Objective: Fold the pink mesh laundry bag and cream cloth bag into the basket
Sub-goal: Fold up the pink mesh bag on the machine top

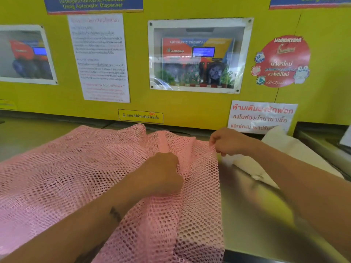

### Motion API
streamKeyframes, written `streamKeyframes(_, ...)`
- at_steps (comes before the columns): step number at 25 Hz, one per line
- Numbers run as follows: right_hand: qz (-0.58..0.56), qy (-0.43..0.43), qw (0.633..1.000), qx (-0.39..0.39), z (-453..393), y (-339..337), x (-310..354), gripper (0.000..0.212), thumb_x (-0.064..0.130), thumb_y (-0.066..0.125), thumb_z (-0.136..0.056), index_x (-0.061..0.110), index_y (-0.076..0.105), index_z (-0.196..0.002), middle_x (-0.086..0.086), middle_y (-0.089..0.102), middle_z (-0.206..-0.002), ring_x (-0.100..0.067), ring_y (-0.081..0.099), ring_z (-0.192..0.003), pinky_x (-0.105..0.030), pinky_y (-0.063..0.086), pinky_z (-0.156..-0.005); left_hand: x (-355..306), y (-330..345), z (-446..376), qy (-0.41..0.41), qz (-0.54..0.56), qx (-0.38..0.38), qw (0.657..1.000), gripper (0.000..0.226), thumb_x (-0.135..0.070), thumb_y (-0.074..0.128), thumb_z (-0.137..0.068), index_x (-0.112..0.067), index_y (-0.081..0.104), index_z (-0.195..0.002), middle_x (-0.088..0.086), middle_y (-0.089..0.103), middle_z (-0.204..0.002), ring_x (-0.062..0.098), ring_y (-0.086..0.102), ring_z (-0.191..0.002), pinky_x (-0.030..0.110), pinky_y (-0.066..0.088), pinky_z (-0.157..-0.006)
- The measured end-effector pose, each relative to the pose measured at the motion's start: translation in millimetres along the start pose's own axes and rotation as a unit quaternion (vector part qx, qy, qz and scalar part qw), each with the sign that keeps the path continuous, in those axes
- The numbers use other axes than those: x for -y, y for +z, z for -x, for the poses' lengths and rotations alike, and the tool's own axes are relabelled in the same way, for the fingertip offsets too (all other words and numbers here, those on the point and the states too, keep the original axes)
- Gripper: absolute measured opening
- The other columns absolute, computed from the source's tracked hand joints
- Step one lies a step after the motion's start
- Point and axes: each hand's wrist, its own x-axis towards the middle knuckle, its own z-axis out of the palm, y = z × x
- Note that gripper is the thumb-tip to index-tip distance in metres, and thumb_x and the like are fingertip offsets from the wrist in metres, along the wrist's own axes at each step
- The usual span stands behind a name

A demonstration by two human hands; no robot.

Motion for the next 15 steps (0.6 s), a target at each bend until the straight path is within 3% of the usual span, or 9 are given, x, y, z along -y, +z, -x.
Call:
streamKeyframes(2, -0.012, 0.014, 1.0, -0.005, -2, -2, -8, 0.024, 0.003, 0.047, -0.083, 0.004, 0.07, -0.091, -0.016, 0.073, -0.084, -0.018, 0.062, -0.064, -0.024, 0.044, -0.052, -1, -2, 0, 0.036, 0.043, -0.029, 0.998, 0.005, -0.022, 0.054, -0.087, -0.018, 0.056, -0.084, -0.003, 0.057, -0.089, 0.013, 0.055, -0.077, 0.026, 0.04, -0.062)
streamKeyframes(6, -0.03, 0.002, 1.0, -0.01, -10, -3, -12, 0.022, 0.002, 0.054, -0.082, 0.001, 0.075, -0.085, -0.012, 0.075, -0.079, -0.018, 0.068, -0.067, -0.02, 0.047, -0.052, -20, -9, 15, 0.119, 0.109, -0.044, 0.986, 0.01, -0.024, 0.047, -0.097, -0.021, 0.056, -0.097, -0.013, 0.044, -0.076, 0.004, 0.046, -0.063, 0.022, 0.034, -0.056)
streamKeyframes(8, -0.041, 0.0, 0.999, -0.02, -19, -3, -15, 0.022, -0.001, 0.053, -0.08, -0.002, 0.075, -0.083, -0.02, 0.074, -0.086, -0.022, 0.065, -0.069, -0.026, 0.049, -0.056, -31, -6, 26, 0.147, 0.111, 0.017, 0.983, 0.014, -0.03, 0.049, -0.097, -0.025, 0.058, -0.106, -0.015, 0.046, -0.077, 0.004, 0.047, -0.065, 0.023, 0.036, -0.058)
streamKeyframes(11, -0.048, 0.05, 0.997, 0.018, -29, -3, -15, 0.023, -0.001, 0.055, -0.08, -0.005, 0.071, -0.096, -0.024, 0.07, -0.101, -0.021, 0.061, -0.076, -0.029, 0.045, -0.064, -36, 1, 36, 0.151, 0.071, 0.122, 0.978, 0.049, -0.044, 0.054, -0.094, -0.036, 0.043, -0.141, -0.012, 0.055, -0.104, 0.009, 0.054, -0.09, 0.026, 0.043, -0.078)
streamKeyframes(12, -0.049, 0.067, 0.996, 0.024, -32, -4, -15, 0.02, 0.001, 0.057, -0.082, -0.003, 0.071, -0.096, -0.019, 0.072, -0.098, -0.021, 0.064, -0.08, -0.027, 0.047, -0.065, -34, 3, 37, 0.149, 0.064, 0.123, 0.979, 0.055, -0.047, 0.055, -0.093, -0.037, 0.039, -0.144, -0.01, 0.055, -0.108, 0.01, 0.055, -0.094, 0.028, 0.045, -0.082)
streamKeyframes(15, -0.143, 0.109, 0.983, 0.036, -37, -15, -17, 0.012, 0.009, 0.057, -0.086, 0.005, 0.063, -0.095, -0.013, 0.069, -0.084, -0.023, 0.063, -0.071, -0.026, 0.049, -0.058, -28, 1, 43, 0.147, 0.117, 0.081, 0.979, 0.049, -0.045, 0.058, -0.092, -0.037, 0.046, -0.139, -0.011, 0.055, -0.086, 0.006, 0.054, -0.076, 0.03, 0.051, -0.073)
